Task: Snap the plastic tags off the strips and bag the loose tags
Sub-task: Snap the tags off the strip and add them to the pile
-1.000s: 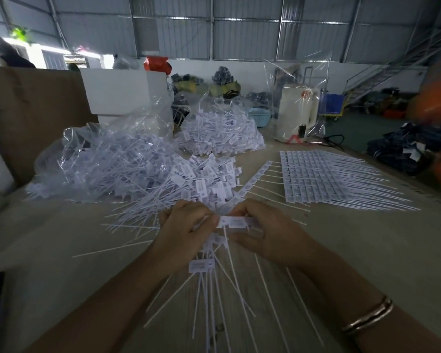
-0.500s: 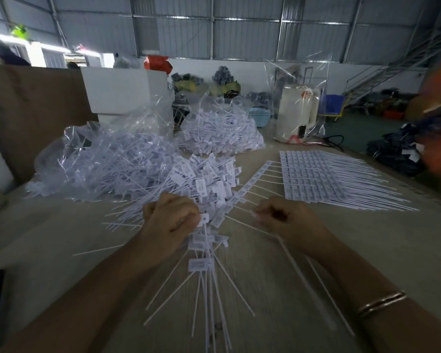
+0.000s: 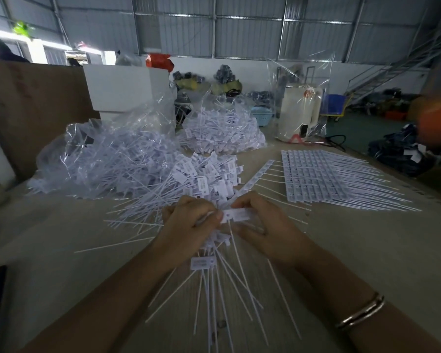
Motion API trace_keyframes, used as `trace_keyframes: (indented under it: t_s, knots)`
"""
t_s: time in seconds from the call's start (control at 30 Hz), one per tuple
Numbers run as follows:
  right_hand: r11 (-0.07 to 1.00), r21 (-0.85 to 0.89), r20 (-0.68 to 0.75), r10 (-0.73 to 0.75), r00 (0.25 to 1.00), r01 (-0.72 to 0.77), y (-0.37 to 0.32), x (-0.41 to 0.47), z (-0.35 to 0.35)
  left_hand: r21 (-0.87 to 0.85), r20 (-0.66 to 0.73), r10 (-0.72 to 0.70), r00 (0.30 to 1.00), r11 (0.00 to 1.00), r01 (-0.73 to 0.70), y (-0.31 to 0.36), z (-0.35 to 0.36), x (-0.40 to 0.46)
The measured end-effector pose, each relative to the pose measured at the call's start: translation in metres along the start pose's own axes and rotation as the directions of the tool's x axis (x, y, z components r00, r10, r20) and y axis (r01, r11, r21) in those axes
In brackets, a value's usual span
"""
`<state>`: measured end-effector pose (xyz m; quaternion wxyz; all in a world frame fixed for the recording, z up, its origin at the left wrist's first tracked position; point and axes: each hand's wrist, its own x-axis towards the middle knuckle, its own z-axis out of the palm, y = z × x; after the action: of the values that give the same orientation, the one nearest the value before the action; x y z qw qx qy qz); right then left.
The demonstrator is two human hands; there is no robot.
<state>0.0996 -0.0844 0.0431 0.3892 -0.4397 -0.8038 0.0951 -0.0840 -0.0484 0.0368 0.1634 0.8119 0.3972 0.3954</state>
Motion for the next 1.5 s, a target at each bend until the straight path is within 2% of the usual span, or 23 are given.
trace_keyframes:
  t_s: [0.1, 0.17, 0.2, 0.27, 0.3, 0.4, 0.43, 0.5, 0.57, 0.6, 0.67, 0.73, 0.77, 0.8, 0.87, 0.93, 1.0, 1.07, 1.17, 1.33, 1.5]
  knots:
    - [0.977, -0.21, 0.025, 0.022, 0.999, -0.016, 0.007, 0.0, -0.005, -0.017, 0.008, -0.039, 0.999, 0.999, 0.039, -0.006, -0.002, -0.002]
    - [0.942, -0.336, 0.043, -0.001, 0.999, 0.015, 0.008, 0.002, -0.002, -0.007, 0.024, -0.004, 1.0, 1.0, 0.004, -0.001, -0.003, -0.003]
    - [0.938, -0.346, 0.048, -0.011, 0.999, 0.026, 0.009, 0.003, -0.001, 0.026, 0.025, 0.041, 0.999, 0.999, -0.042, 0.0, -0.004, -0.003]
    - [0.963, -0.268, 0.052, 0.039, 0.998, -0.024, 0.013, 0.002, -0.006, 0.075, 0.014, 0.163, 0.987, 0.984, -0.164, -0.002, -0.012, -0.003]
    - [0.976, -0.197, 0.043, 0.102, 0.994, -0.092, 0.016, 0.001, -0.013, 0.046, -0.008, 0.185, 0.983, 0.982, -0.185, -0.006, -0.017, -0.003]
    - [0.967, 0.018, -0.071, 0.256, 0.964, -0.255, 0.024, -0.005, -0.032, -0.086, -0.105, 0.059, 0.993, 0.994, -0.068, -0.017, -0.03, -0.004]
    - [0.959, 0.085, -0.111, 0.278, 0.954, -0.27, 0.025, -0.007, -0.031, -0.05, -0.119, 0.031, 0.992, 0.998, -0.037, -0.019, -0.03, -0.005]
    - [0.937, 0.18, -0.134, 0.326, 0.936, -0.301, 0.018, -0.005, -0.013, 0.228, -0.071, 0.026, 0.997, 0.974, -0.009, -0.021, -0.024, -0.002]
    - [0.942, 0.118, -0.117, 0.327, 0.938, -0.314, 0.008, 0.004, 0.015, 0.536, 0.024, 0.005, 1.0, 0.844, -0.017, -0.021, -0.015, 0.002]
    - [0.95, 0.019, -0.088, 0.311, 0.946, -0.31, 0.005, 0.008, 0.025, 0.611, 0.008, -0.008, 1.0, 0.792, 0.002, -0.021, -0.013, 0.005]
    - [0.946, -0.121, -0.006, 0.301, 0.954, -0.299, 0.003, 0.013, 0.033, 0.63, -0.107, 0.02, 0.994, 0.775, 0.052, -0.019, -0.018, 0.007]
    - [0.94, -0.121, -0.021, 0.319, 0.947, -0.319, 0.004, 0.012, 0.028, 0.546, -0.197, 0.055, 0.979, 0.836, 0.063, -0.018, -0.029, 0.005]
    - [0.934, -0.095, -0.055, 0.342, 0.938, -0.346, 0.005, 0.01, 0.023, 0.471, -0.197, 0.02, 0.98, 0.879, 0.077, -0.015, -0.035, 0.003]
    - [0.923, -0.07, -0.082, 0.372, 0.925, -0.378, 0.006, 0.005, 0.018, 0.425, -0.162, -0.064, 0.985, 0.896, 0.128, -0.01, -0.041, 0.0]
    - [0.894, -0.082, -0.041, 0.439, 0.897, -0.441, 0.006, -0.002, 0.008, 0.569, -0.007, -0.222, 0.975, 0.801, 0.186, 0.002, -0.047, -0.011]
    - [0.888, -0.1, 0.115, 0.459, 0.881, -0.449, 0.002, -0.007, 0.004, 0.711, 0.166, -0.344, 0.924, 0.691, 0.129, 0.007, -0.044, -0.02]
    - [0.904, -0.047, 0.242, 0.422, 0.874, -0.424, -0.003, -0.007, 0.009, 0.729, 0.301, -0.4, 0.866, 0.681, 0.061, 0.01, -0.036, -0.024]
    - [0.928, -0.014, 0.305, 0.359, 0.882, -0.373, -0.011, -0.004, 0.017, 0.735, 0.36, -0.41, 0.838, 0.678, 0.016, 0.012, -0.031, -0.025]
    - [0.962, -0.008, 0.339, 0.259, 0.904, -0.273, -0.018, 0.0, 0.026, 0.759, 0.386, -0.435, 0.813, 0.651, -0.012, 0.013, -0.029, -0.024]
    - [0.926, 0.15, 0.327, 0.285, 0.901, -0.347, -0.015, -0.001, 0.026, 0.758, 0.298, -0.406, 0.864, 0.651, 0.044, 0.009, -0.023, -0.023]
    - [0.898, 0.243, 0.164, 0.335, 0.928, -0.367, -0.001, -0.002, 0.015, 0.797, 0.241, -0.351, 0.905, 0.603, 0.022, 0.008, -0.011, -0.024]
